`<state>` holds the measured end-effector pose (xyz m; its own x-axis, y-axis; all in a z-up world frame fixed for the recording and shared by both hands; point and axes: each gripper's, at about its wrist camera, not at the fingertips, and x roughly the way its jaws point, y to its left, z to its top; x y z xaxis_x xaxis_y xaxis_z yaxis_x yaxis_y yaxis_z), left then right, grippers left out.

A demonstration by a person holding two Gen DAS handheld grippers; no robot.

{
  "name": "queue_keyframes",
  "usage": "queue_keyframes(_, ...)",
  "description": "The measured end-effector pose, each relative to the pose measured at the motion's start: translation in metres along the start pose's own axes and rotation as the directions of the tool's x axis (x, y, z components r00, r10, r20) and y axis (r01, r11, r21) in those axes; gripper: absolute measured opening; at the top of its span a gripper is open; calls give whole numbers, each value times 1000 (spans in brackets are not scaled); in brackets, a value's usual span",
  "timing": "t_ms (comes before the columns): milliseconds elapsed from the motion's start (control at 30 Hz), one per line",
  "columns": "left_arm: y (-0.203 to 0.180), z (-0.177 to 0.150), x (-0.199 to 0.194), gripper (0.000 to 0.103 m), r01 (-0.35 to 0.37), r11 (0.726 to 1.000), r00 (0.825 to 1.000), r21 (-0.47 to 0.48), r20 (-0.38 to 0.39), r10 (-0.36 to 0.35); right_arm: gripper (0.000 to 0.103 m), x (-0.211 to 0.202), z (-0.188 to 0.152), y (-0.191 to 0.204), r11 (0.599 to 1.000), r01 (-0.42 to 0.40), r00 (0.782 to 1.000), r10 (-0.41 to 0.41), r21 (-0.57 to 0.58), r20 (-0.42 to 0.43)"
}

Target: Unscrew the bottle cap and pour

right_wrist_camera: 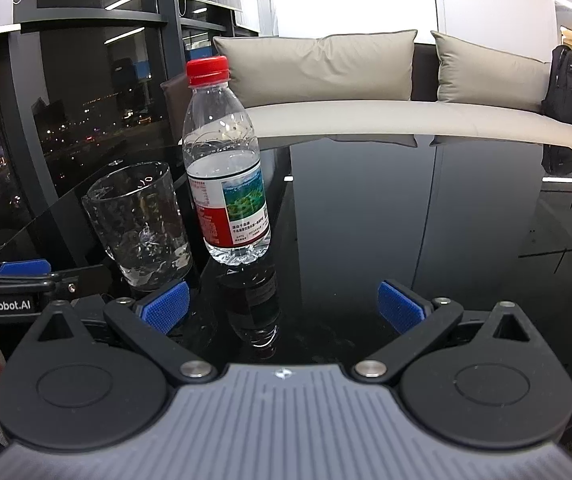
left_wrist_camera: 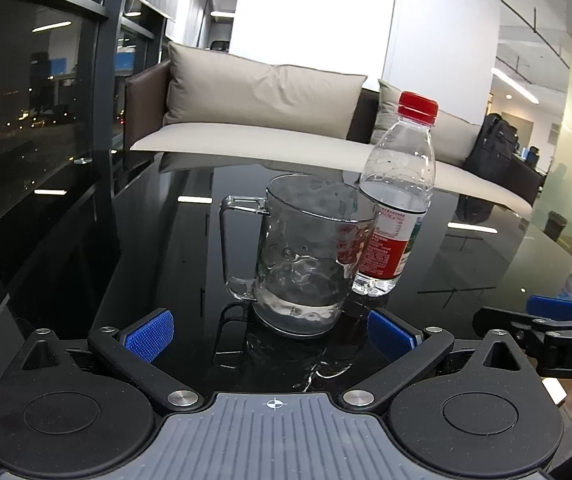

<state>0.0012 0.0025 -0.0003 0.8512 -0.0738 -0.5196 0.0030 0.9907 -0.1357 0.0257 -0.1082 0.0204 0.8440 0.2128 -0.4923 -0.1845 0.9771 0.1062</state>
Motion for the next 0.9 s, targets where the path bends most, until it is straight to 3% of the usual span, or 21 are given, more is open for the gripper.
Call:
queue_keyframes(167, 11, 3, 4, 102, 12, 1000, 1000, -5, -3, -12, 103, 0, 0, 1, 1000, 5, 1000, -5, -6, 4)
queue_keyframes(267, -13, 0, 1, 102, -21, 999, 1000, 44, 5, 20, 103, 1, 0, 1, 1000, 8, 1000, -7, -9, 6)
queue_keyframes(900, -6, -2, 0, 102, 7, 1000, 1000, 28, 0, -7, 103, 1, 0, 2, 1000, 22, 1000, -22, -22, 17)
